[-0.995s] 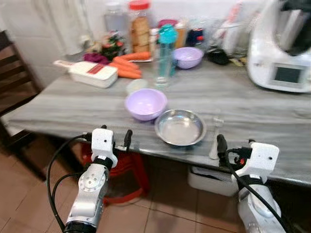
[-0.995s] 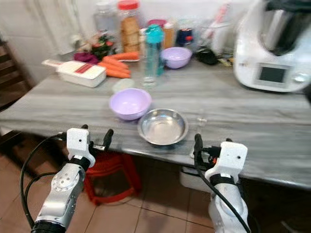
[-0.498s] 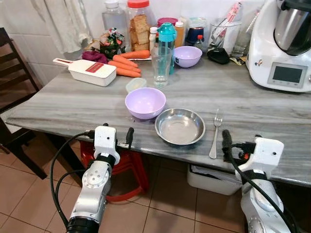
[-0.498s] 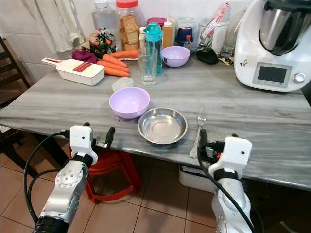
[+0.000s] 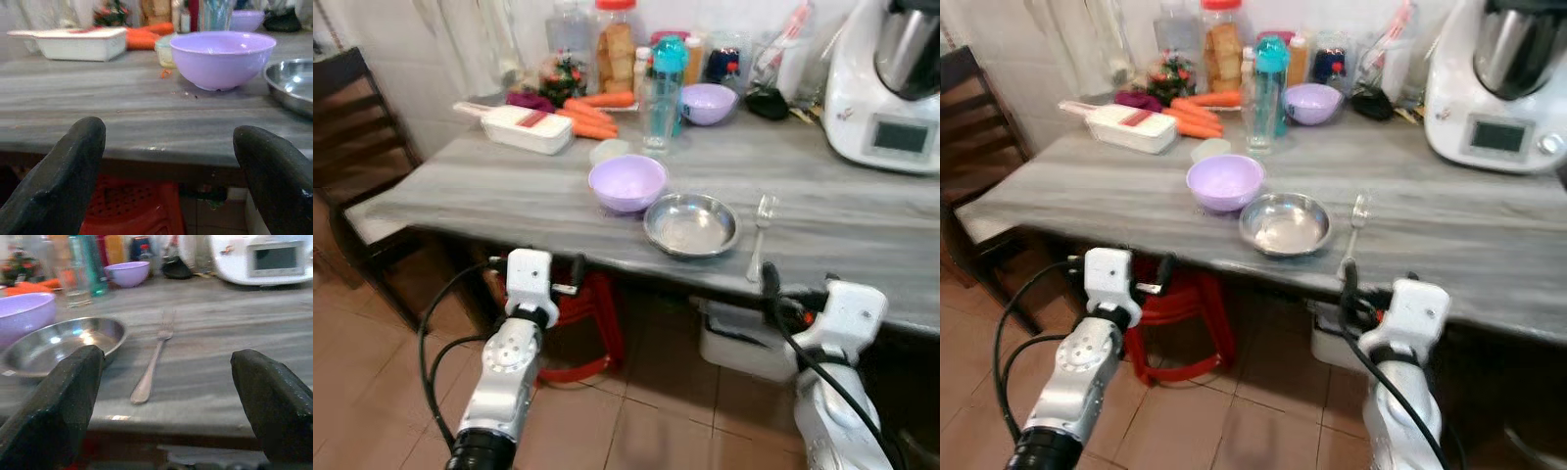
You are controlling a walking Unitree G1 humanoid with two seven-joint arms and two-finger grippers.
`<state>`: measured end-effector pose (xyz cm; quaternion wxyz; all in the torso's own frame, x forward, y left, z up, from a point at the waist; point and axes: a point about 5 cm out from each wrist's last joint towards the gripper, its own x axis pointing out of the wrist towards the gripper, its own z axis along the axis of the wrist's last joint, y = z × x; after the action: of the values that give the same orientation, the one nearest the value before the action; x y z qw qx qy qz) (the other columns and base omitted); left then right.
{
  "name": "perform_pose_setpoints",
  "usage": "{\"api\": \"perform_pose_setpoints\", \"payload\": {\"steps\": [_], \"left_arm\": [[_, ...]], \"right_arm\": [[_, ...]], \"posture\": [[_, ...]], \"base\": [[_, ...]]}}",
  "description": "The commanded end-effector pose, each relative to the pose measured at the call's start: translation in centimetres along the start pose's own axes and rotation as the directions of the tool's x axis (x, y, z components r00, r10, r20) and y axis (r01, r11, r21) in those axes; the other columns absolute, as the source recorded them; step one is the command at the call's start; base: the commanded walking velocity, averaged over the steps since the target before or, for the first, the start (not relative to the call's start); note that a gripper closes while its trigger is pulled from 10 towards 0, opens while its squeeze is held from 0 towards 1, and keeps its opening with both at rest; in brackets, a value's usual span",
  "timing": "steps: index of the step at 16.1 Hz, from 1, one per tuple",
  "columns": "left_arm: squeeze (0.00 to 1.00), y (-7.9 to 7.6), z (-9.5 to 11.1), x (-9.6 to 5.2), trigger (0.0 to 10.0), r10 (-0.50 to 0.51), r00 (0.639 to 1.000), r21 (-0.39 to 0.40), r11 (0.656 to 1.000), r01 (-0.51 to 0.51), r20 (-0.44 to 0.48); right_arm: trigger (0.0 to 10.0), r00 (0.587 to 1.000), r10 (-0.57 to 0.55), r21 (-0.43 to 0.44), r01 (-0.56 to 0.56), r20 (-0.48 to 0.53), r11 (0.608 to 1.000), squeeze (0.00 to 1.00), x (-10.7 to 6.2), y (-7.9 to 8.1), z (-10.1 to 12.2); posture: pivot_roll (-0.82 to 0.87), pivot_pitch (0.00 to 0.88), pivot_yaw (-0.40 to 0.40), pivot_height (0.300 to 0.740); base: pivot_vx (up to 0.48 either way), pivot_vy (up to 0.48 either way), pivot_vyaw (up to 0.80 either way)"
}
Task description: Setting the table
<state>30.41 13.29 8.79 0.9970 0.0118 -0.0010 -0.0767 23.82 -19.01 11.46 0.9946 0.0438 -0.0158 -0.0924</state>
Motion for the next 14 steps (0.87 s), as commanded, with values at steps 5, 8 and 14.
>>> {"api": "perform_pose_setpoints", "payload": {"steps": [5, 8, 14], "left_arm": [[0.00, 0.13, -0.25, -0.05, 10.0, 0.007, 1.000, 0.001, 1.000, -0.007, -0.011], [0.00, 0.18, -0.40, -0.13, 10.0, 0.002, 1.000, -0.003, 1.000, -0.002, -0.016], [0.00, 0.08, -0.37, 0.00, 10.0, -0.006, 1.000, -0.005, 1.000, 0.006, -0.014]], "right_arm": [[10.0, 1.000, 0.024, -0.009, -0.024, -0.002, 1.000, 0.00, 0.25, 0.22, 0.14], [10.0, 1.000, 0.029, -0.009, -0.029, -0.012, 1.000, 0.00, 0.25, 0.25, -0.01], [10.0, 0.999, 0.017, 0.049, -0.015, -0.046, 0.999, 0.00, 0.39, 0.14, -0.31]], "posture": [[-0.14, 0.000, 0.061, 0.740], [-0.13, 0.000, 0.057, 0.740], [-0.13, 0.000, 0.055, 0.740]], "base": [[-0.312, 0.000, 0.00], [-0.309, 0.000, 0.00], [-0.309, 0.000, 0.00]]}}
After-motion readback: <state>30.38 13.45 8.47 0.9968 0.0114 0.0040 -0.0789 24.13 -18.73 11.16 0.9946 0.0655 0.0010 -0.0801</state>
